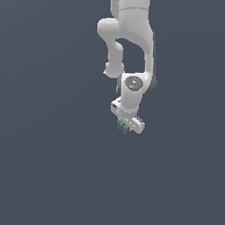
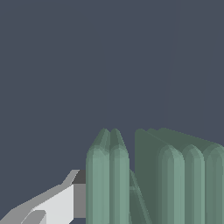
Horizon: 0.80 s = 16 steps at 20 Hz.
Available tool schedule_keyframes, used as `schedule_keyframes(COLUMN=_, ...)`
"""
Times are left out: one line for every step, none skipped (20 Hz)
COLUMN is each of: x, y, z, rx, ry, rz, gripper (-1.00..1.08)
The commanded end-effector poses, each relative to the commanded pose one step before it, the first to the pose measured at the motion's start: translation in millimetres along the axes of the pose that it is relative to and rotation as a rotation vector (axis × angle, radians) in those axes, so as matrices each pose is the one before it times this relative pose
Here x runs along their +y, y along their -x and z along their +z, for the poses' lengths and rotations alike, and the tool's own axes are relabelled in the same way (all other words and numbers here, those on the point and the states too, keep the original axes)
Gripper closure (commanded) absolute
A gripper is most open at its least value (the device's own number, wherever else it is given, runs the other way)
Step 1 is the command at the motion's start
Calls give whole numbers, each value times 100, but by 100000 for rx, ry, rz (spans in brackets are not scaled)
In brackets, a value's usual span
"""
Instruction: Pick up the object and move it to a goal position.
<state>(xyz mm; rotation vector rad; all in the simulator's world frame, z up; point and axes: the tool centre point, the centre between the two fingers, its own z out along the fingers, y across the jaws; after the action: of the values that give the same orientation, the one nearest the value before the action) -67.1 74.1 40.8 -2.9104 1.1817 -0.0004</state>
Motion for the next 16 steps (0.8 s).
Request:
schedule_keyframes(x=36, y=-29, z=106, rx=-11, ry=52, rz=72, gripper=108)
schedule_keyframes(x=0, y=0, z=0, rx=0, ry=0, rz=0, gripper=108)
schedule_keyframes(x=0, y=0, z=0, rx=0, ry=0, rz=0, gripper=108)
schedule_keyframes(x=0, y=0, z=0, rx=0, ry=0, rz=0, gripper=108)
schedule_keyframes(x=0, y=0, z=0, rx=0, ry=0, rz=0, gripper=108)
schedule_keyframes(x=0, y=0, z=0, rx=0, ry=0, rz=0, gripper=108)
schedule_keyframes(x=0, y=0, z=0, rx=0, ry=0, rz=0, gripper=108)
schedule_keyframes(x=0, y=0, z=0, rx=0, ry=0, rz=0, gripper=108)
schedule_keyframes(x=-84, y=32, z=-103, rx=55, ry=-146, rz=-107, gripper=108)
schedule_keyframes(x=6, y=-5, z=-25, rx=0, ry=0, rz=0, gripper=108)
schedule_keyframes(x=17, y=-16, z=-76, rx=0, ry=0, rz=0, gripper=108)
schedule_keyframes(x=28, y=-26, z=-127, rx=0, ry=0, rz=0, gripper=108)
schedule_keyframes(x=39, y=-37, z=-178, rx=0, ry=0, rz=0, gripper=108)
schedule_keyframes(x=50, y=-47, z=-229, rx=0, ry=0, rz=0, gripper=108)
schedule_keyframes(x=62, y=-58, z=-281, rx=0, ry=0, rz=0, gripper=108)
schedule_keyframes(x=73, y=-69, z=-333, rx=0, ry=0, rz=0, gripper=108)
